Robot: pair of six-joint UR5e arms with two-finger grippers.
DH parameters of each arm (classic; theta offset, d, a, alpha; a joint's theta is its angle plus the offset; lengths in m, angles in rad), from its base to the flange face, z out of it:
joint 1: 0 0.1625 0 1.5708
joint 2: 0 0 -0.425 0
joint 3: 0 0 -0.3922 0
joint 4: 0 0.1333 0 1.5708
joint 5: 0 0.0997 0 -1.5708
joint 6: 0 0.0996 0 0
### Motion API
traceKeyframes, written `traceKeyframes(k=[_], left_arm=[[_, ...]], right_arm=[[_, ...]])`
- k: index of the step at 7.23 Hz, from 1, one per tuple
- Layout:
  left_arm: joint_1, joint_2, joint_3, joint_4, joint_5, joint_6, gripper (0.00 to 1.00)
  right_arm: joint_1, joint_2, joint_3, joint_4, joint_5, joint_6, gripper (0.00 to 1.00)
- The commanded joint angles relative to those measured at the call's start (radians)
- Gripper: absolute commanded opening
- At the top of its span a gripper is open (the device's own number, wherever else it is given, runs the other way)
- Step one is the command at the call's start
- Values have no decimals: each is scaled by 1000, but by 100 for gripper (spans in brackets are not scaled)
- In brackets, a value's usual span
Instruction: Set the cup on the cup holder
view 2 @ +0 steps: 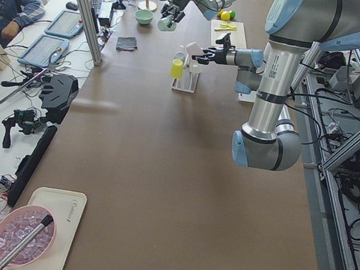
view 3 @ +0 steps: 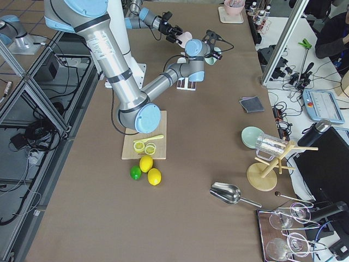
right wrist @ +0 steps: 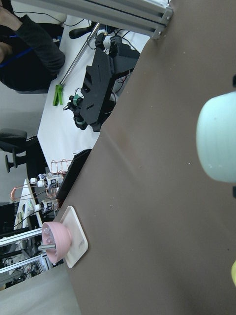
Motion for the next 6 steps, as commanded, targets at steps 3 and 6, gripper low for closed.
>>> traceKeyframes(k=[3, 6], left_arm=[[8, -14, 54, 6, 42, -4, 40], [10, -46, 92, 7, 43, -44, 40]], right_arm=[[-140, -43, -52, 347, -182, 2, 0], [-211, -37, -216, 589, -262, -2, 0]])
